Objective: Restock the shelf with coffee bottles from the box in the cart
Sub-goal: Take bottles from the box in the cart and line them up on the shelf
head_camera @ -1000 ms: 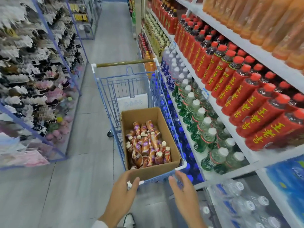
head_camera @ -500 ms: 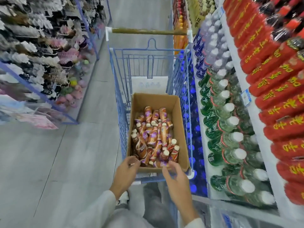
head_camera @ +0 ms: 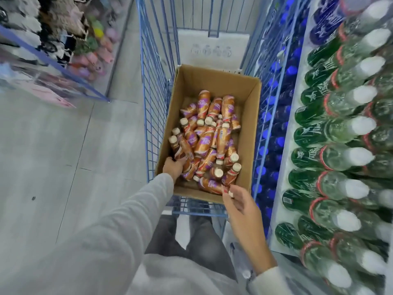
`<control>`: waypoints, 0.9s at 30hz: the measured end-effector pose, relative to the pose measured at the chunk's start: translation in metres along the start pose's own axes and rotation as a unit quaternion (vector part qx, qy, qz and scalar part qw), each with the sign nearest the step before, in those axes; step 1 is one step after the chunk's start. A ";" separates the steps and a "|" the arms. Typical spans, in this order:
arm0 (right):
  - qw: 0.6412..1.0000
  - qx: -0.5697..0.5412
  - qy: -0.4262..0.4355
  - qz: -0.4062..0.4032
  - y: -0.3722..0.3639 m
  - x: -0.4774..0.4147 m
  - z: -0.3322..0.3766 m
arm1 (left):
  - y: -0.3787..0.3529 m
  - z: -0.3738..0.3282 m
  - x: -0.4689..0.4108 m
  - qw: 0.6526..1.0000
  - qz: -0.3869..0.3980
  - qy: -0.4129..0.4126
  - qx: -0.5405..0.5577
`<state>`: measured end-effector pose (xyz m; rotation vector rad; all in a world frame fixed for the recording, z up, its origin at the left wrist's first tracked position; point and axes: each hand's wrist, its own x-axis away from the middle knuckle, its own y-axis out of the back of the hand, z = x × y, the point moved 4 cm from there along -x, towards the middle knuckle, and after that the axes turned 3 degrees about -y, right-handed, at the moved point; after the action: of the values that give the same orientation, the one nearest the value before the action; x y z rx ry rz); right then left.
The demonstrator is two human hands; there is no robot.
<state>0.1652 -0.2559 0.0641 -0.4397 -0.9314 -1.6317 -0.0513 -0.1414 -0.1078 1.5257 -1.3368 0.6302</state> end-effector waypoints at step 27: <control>0.973 0.175 0.042 0.141 -0.079 -0.119 0.015 | 0.104 -0.035 0.125 0.969 0.010 -0.140 0.201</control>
<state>0.1215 -0.1651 -0.0376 -0.2432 -1.0175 -1.1901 -0.1093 -0.1561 0.0476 1.9893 -1.5002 0.7530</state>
